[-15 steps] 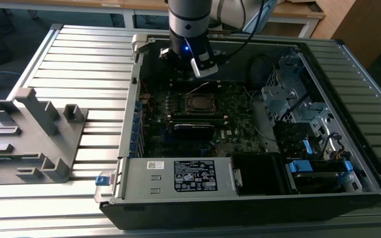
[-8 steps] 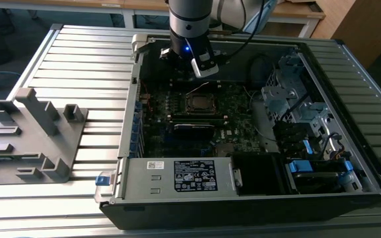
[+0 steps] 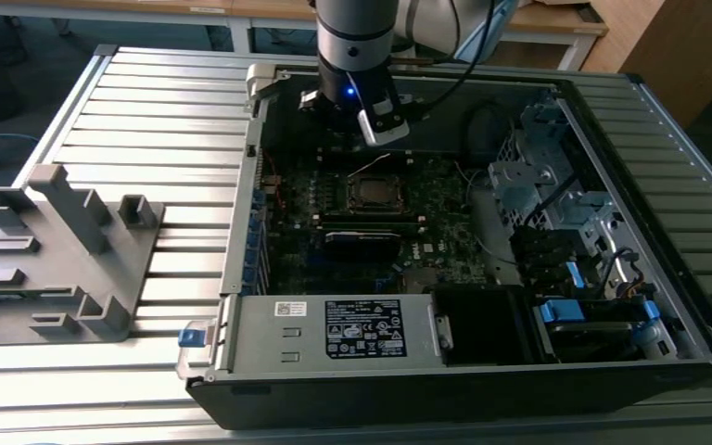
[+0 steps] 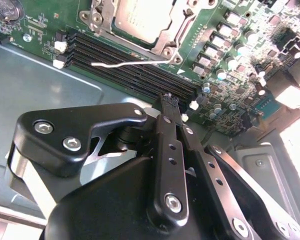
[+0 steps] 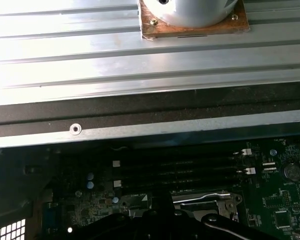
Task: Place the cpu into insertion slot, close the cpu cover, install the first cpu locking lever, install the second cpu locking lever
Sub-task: 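Install the first cpu locking lever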
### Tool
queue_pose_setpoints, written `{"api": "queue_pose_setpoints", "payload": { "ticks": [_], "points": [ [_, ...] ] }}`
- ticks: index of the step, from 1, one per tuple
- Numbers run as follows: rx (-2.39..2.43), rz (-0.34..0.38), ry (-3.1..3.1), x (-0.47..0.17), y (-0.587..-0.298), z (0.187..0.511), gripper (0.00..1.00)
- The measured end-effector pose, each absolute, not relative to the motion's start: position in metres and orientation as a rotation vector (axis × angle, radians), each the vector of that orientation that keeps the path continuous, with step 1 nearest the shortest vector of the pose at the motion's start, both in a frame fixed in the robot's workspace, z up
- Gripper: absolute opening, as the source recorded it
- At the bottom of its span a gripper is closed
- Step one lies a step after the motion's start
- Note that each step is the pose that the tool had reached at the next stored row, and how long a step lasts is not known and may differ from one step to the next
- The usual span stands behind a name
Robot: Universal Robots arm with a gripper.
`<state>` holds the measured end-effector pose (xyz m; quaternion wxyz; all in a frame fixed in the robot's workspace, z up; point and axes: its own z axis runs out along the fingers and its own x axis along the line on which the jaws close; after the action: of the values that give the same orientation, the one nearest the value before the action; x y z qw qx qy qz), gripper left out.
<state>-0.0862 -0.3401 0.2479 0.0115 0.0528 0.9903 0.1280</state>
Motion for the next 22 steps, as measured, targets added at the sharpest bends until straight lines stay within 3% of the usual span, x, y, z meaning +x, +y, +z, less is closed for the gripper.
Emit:
{"api": "queue_pose_setpoints", "payload": {
  "ticks": [8,13,22],
  "points": [
    [0.165,0.397,3.089,-0.086,-0.340,0.240,0.10],
    [0.165,0.344,3.093,-0.086,-0.340,0.237,0.10],
    [0.165,0.327,3.095,-0.086,-0.340,0.235,0.10]
  ]
}}
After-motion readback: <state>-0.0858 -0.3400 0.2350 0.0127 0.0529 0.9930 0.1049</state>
